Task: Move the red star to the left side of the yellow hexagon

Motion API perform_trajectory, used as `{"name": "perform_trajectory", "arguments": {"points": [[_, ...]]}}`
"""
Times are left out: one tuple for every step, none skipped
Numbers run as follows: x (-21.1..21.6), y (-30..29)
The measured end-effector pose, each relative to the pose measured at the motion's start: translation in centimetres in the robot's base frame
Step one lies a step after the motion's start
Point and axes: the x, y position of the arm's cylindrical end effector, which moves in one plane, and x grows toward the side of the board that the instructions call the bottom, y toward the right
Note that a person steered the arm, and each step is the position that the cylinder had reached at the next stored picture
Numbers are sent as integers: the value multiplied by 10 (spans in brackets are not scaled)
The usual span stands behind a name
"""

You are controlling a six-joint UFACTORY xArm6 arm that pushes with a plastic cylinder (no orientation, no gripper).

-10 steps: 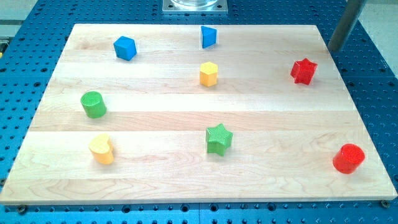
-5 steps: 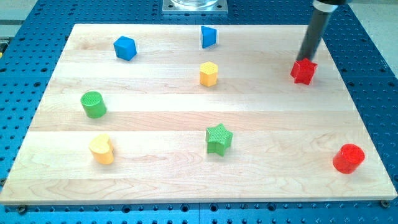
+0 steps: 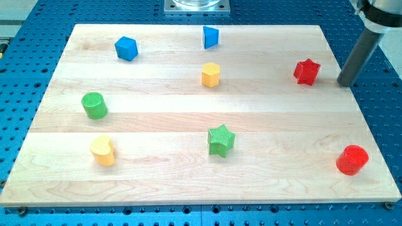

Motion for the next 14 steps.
{"name": "perform_trajectory", "arguments": {"points": [[-13, -5], [0, -55], [0, -132], [-2, -130], [-37, -139], [-50, -165], [-62, -150], [-60, -204], [-56, -277], [-55, -382], [-62, -371], [-46, -300], [-16, -330], [-5, -363]]}}
